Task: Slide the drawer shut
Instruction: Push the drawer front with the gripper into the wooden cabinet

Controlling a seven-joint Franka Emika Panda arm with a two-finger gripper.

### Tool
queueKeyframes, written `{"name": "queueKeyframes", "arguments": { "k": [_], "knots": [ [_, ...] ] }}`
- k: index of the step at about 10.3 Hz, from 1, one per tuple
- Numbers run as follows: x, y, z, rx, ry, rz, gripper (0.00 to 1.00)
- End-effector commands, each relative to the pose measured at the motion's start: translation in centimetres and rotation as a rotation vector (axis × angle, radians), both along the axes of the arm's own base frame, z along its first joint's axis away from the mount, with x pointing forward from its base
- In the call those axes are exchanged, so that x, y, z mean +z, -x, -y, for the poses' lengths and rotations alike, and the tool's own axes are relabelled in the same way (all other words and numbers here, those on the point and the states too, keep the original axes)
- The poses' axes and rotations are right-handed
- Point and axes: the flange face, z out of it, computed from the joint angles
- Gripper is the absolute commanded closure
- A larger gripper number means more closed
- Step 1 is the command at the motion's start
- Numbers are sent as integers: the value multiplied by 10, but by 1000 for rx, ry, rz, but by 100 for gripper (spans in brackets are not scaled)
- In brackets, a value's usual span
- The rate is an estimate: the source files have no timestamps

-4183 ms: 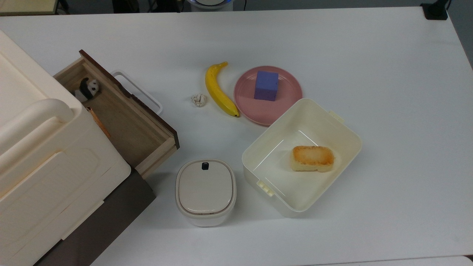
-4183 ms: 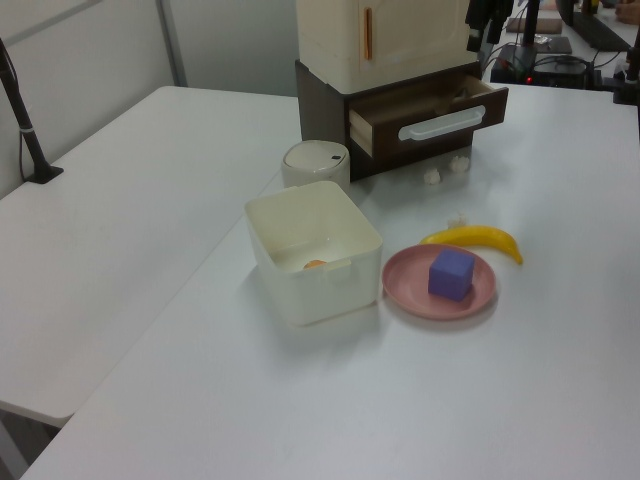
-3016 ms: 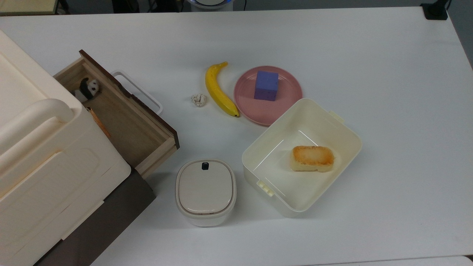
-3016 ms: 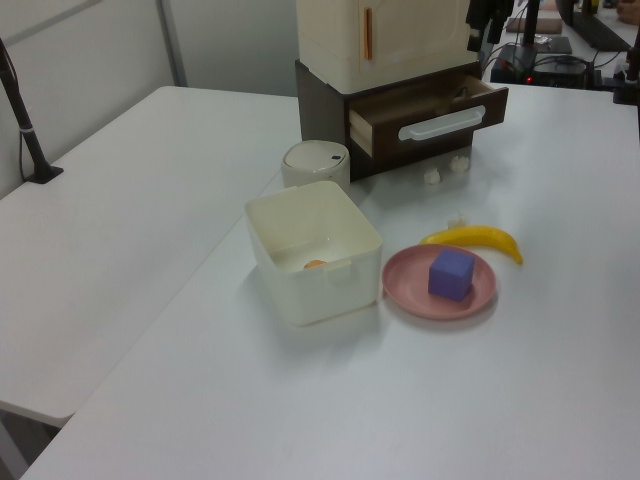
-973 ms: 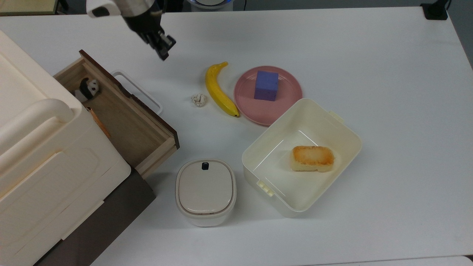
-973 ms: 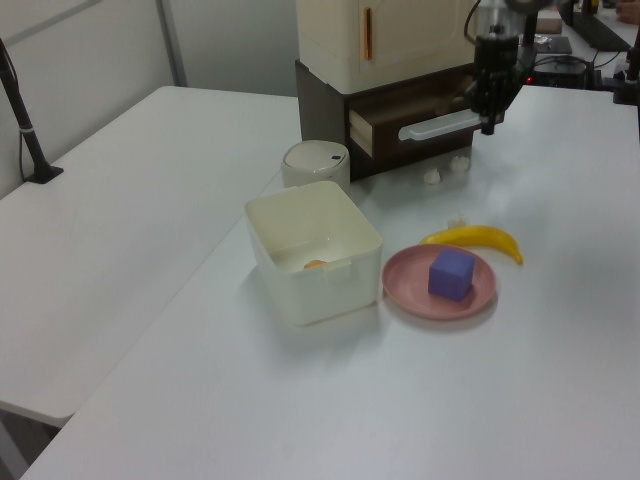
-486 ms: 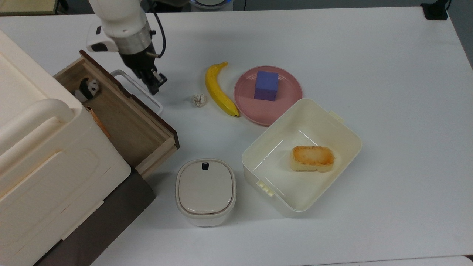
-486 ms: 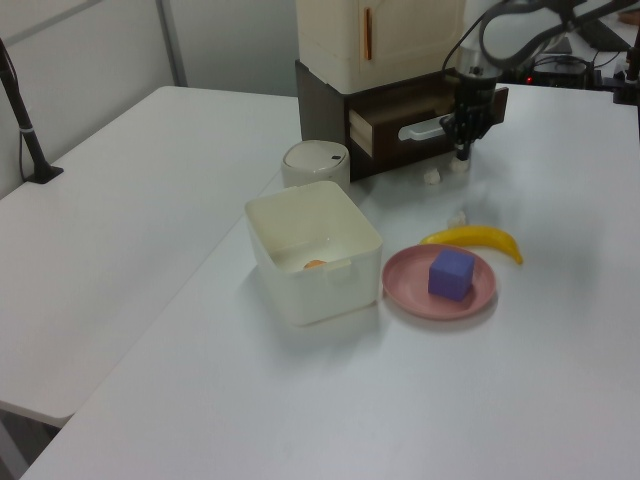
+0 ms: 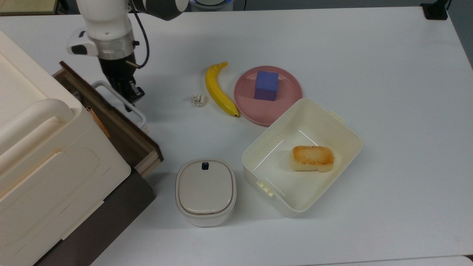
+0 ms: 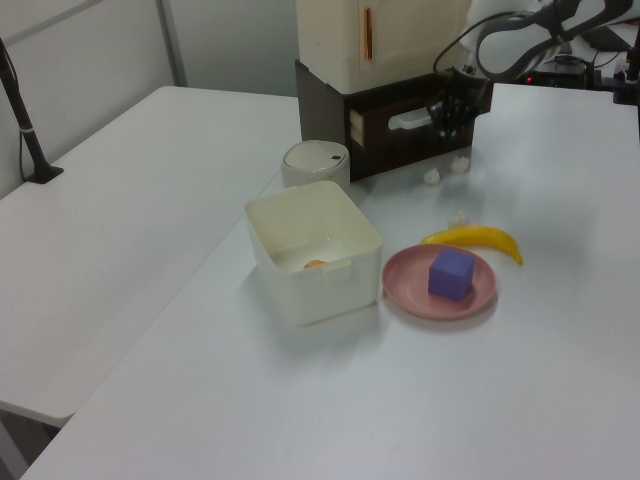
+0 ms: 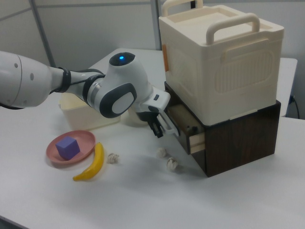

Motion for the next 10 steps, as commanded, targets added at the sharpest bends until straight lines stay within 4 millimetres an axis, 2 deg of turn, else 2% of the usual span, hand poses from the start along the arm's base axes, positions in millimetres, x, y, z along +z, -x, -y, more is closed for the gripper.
{"name": "queueKeyframes", "arguments": {
  "k": [1, 6, 10],
  "knots": [
    [11, -2, 24, -52, 53, 104, 100],
    [27, 0, 55, -169, 83, 242, 100],
    [32, 5, 46, -132, 59, 162, 100]
  ]
}}
